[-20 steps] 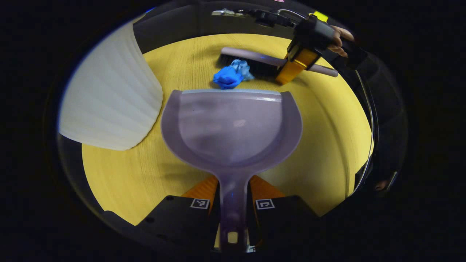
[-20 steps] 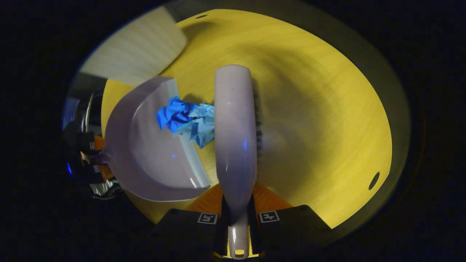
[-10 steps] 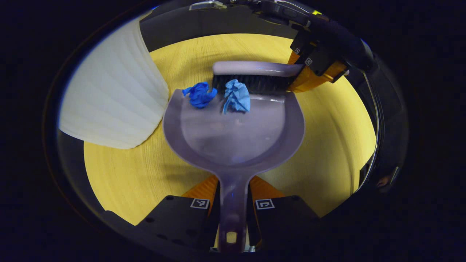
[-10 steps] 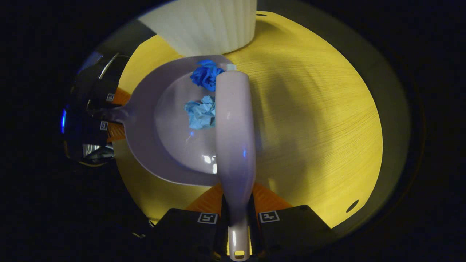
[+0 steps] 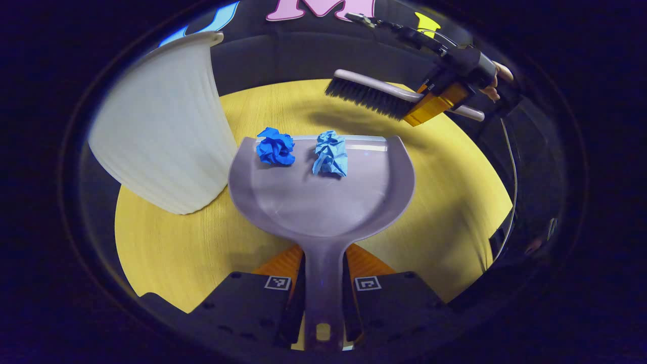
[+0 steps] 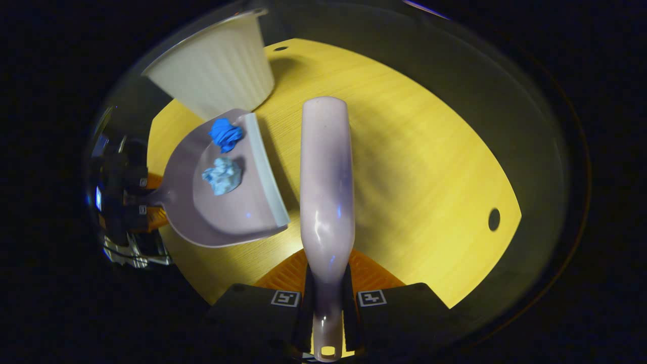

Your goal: Pick up the small broom and dustpan from the desktop, sweep the trash into the dustpan with the broom, and then empty the trash into the garbage bin.

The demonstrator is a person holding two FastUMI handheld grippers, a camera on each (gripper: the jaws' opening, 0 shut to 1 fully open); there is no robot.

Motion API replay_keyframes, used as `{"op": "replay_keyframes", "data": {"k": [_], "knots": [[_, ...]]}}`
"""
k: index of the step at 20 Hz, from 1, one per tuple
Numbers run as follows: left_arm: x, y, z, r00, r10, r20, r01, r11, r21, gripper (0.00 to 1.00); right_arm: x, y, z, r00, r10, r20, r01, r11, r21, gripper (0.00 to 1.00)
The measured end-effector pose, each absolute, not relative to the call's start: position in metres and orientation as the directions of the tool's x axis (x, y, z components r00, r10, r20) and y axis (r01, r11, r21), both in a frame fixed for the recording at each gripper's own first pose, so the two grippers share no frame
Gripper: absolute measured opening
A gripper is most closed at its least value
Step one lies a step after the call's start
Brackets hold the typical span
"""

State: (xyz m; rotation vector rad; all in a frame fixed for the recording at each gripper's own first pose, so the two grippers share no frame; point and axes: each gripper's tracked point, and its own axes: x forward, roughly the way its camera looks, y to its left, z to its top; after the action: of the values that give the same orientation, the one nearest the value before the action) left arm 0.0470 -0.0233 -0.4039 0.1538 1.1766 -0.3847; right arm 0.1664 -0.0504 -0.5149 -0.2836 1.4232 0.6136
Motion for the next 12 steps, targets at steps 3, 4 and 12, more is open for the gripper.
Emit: {"op": "replay_keyframes", "data": {"k": [3,4,12], "knots": [[0.054,-0.029,-0.395,0.411,-0.258,-0.874,0.393,0.915,-0.086,0.31,0.156,-0.050,-0.522,0.153,0.169,-0.974,-0.365,0.925,0.104,0.28],[0.054,-0.028,-0.391,0.433,-0.279,-0.857,0.390,0.915,-0.101,0.29,0.149,-0.047,-0.532,0.191,0.167,-0.967,-0.297,0.949,0.105,0.28],[0.070,-0.021,-0.347,0.582,-0.322,-0.747,0.352,0.928,-0.126,0.29,0.146,-0.025,-0.555,0.345,0.163,-0.924,-0.138,0.983,0.121,0.27]]}}
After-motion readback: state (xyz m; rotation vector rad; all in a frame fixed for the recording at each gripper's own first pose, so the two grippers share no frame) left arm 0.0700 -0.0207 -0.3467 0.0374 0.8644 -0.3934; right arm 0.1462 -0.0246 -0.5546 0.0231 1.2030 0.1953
